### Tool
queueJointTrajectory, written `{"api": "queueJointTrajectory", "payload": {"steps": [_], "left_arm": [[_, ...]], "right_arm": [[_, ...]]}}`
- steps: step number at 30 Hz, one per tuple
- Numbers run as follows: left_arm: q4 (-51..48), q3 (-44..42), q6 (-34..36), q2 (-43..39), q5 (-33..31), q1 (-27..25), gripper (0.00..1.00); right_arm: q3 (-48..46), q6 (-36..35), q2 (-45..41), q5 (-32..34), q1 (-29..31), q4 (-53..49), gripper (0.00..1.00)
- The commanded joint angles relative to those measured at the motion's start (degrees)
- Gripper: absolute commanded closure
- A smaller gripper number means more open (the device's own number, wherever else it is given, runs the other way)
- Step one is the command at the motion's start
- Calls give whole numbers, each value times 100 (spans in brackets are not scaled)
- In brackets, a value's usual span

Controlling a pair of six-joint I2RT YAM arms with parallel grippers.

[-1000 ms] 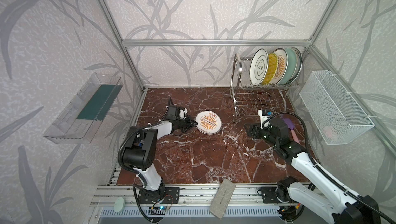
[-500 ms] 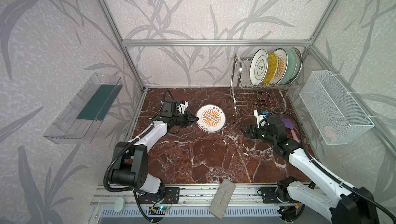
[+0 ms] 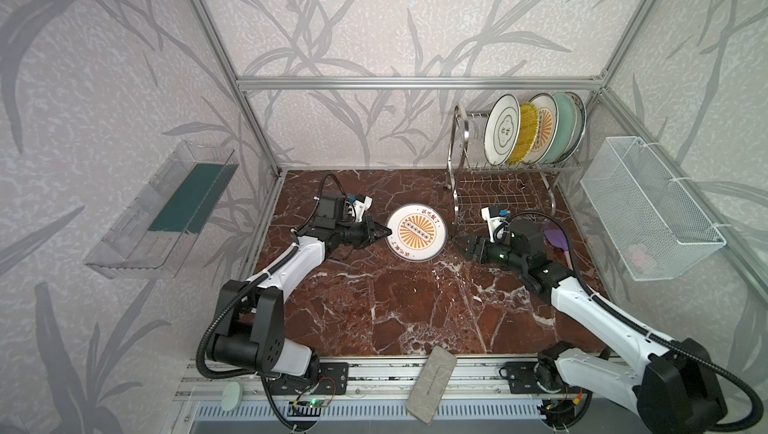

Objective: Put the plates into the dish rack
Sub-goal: 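Move the upright plate toward the right gripper while the right gripper approaches, then close the right gripper on the plate's rim opposite the left gripper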

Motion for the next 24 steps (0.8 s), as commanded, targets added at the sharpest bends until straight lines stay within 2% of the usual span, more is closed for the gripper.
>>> {"api": "queueJointTrajectory", "payload": {"steps": [1, 6, 12, 24], "left_arm": [[320, -64, 92, -292, 326, -60, 100], [443, -86, 73, -372, 437, -125, 100], [561, -95, -1, -440, 505, -187, 100], [851, -196, -135, -539, 629, -249, 100]], "right_arm": [[299, 190, 148, 29, 41, 318, 24], [384, 398, 420, -64, 97, 601, 27], [412, 675, 704, -252, 286, 982, 38], [536, 896, 1038, -394, 620, 1428, 68]]}}
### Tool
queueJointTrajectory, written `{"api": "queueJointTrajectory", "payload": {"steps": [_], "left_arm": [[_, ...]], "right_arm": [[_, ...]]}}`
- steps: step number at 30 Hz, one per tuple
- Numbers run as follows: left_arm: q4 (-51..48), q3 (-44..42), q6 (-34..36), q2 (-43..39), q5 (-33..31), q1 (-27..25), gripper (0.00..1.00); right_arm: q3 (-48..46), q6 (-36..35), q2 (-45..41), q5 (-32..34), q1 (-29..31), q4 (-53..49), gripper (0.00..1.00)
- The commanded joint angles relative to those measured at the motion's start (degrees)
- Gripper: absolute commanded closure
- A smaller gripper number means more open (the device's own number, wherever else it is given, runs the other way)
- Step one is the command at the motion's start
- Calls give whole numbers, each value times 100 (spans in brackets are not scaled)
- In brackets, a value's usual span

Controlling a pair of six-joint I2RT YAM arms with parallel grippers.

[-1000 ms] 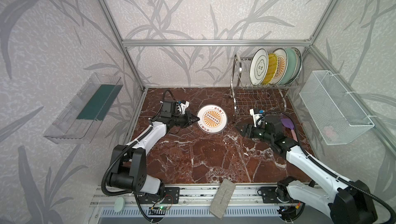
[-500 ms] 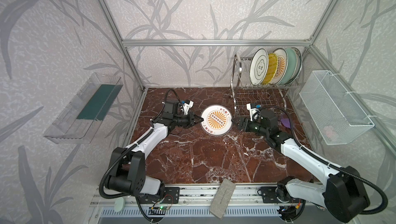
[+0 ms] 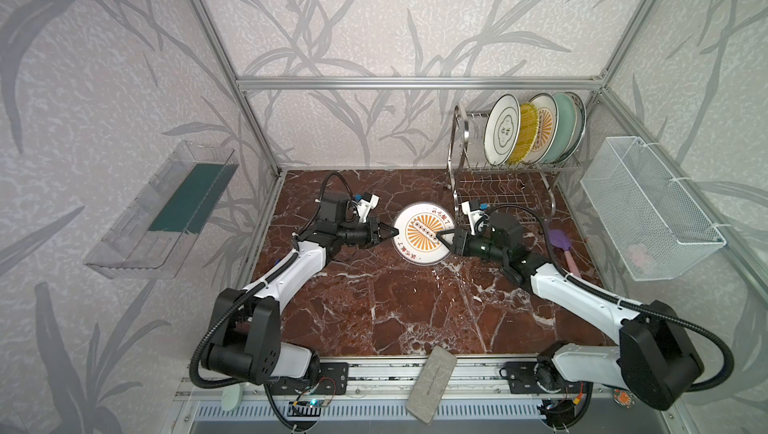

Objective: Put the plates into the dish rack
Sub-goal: 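Close the right gripper on the plate's rim opposite the left gripper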

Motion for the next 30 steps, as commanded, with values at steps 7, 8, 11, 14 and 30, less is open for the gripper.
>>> {"api": "queueJointTrajectory", "payload": {"steps": [7, 8, 11, 14, 30], "left_arm": [[268, -19, -11, -272, 235, -45, 100], [272, -18, -3, -277, 236, -46, 100], [264, -23, 6, -292, 235, -46, 100], [233, -9, 22, -314, 207, -50, 100], [-543, 173, 407, -585, -150, -57, 79]], "right_arm": [[189, 270, 104, -259, 62, 525, 74], [188, 282, 99, -274, 66, 535, 75], [190, 300, 71, -267, 67, 543, 81], [188, 312, 37, -268, 70, 529, 87], [136, 291, -111, -59, 94, 478, 100]]}}
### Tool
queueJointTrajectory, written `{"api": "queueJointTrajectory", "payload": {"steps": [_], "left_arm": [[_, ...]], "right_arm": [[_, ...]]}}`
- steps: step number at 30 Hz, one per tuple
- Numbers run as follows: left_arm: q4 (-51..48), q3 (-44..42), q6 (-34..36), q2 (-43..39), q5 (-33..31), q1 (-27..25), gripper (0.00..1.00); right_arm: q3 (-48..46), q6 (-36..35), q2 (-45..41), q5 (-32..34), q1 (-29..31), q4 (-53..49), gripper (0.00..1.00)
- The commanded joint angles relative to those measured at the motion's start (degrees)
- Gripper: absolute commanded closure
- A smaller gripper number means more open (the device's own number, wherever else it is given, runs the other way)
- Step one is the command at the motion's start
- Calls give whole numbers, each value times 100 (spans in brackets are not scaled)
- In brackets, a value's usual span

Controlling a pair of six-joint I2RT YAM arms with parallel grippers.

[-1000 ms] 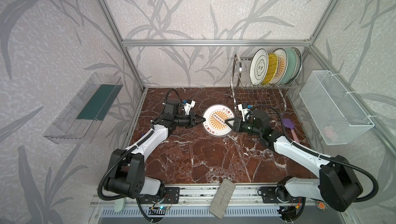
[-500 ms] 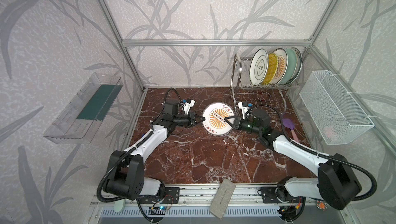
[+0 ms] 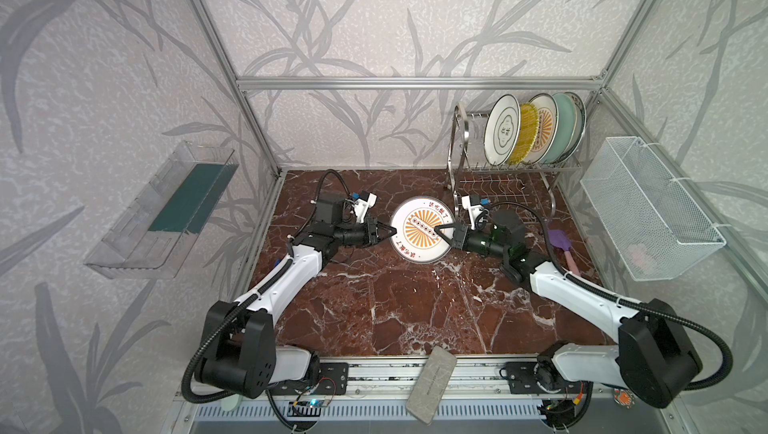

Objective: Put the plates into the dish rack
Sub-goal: 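Close the right gripper on the plate's rim opposite the left gripper, then open the left gripper and withdraw it while the right gripper carries the plate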

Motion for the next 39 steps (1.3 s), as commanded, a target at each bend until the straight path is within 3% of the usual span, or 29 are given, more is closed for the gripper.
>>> {"api": "queueJointTrajectory", "payload": {"steps": [1, 6, 10, 19, 27, 32, 39], "left_arm": [[-212, 205, 135, -239, 68, -55, 74], [-465, 241, 199, -386, -332, -63, 56], [-1399, 580, 627, -544, -935, -83, 50], [-3176, 1465, 1297, -837, -2768, -103, 49], [-3528, 1522, 1604, -1333, -4776, -125, 49], [-3184, 1199, 1657, -1768, -4831, -121, 49], [-3137, 1072, 1693, -2006, -4954, -126, 49]], "right_arm": [[59, -279, -152, 201, 43, -75, 100], [62, -370, -233, 319, 41, -205, 100], [167, -576, -367, 509, 41, -504, 100], [564, -1193, -688, 794, 33, -1256, 100], [1037, -1823, -1040, 1256, 34, -2036, 100], [1476, -2287, -1261, 1638, 9, -2512, 100], [2486, -2683, -1355, 1653, -317, -2888, 100]]}}
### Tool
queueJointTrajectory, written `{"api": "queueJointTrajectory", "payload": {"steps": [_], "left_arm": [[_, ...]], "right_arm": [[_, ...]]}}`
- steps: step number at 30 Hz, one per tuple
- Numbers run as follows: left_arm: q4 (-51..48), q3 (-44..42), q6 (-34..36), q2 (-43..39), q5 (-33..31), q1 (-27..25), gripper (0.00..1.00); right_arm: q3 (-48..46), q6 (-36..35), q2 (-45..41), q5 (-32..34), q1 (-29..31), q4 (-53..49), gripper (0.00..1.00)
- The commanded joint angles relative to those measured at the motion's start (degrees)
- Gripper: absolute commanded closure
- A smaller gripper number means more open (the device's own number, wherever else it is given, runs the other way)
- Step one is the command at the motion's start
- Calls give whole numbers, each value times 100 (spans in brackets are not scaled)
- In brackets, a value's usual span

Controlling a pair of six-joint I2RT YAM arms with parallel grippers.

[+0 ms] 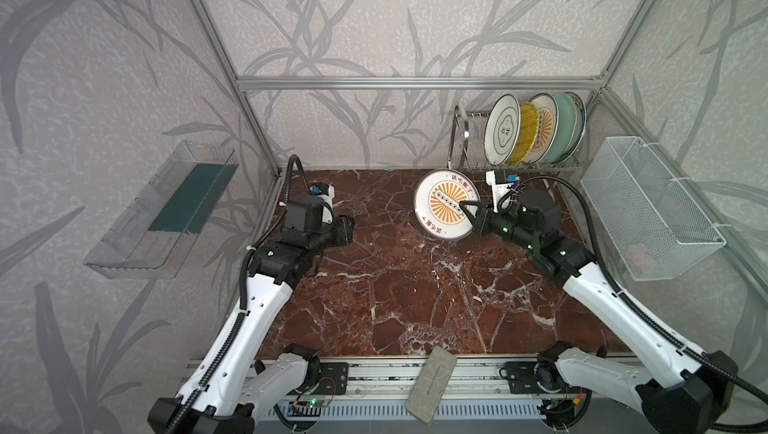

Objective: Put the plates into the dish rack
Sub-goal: 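Open the left gripper and withdraw it while the right gripper carries the plate, then carry the upright sunburst plate with the right gripper to the rack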

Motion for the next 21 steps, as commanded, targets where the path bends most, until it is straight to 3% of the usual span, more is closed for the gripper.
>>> {"api": "queueJointTrajectory", "payload": {"steps": [1, 10, 21], "left_arm": [[83, -126, 132, -63, -44, -22, 49], [295, -209, 174, 265, 880, -22, 50], [286, -293, 236, -3, 657, -22, 51]], "right_arm": [[718, -426, -196, 217, -118, -78, 100], [2479, -1188, 81, 1015, -303, -590, 100], [3394, -2039, 862, 2359, -301, 69, 100]]}}
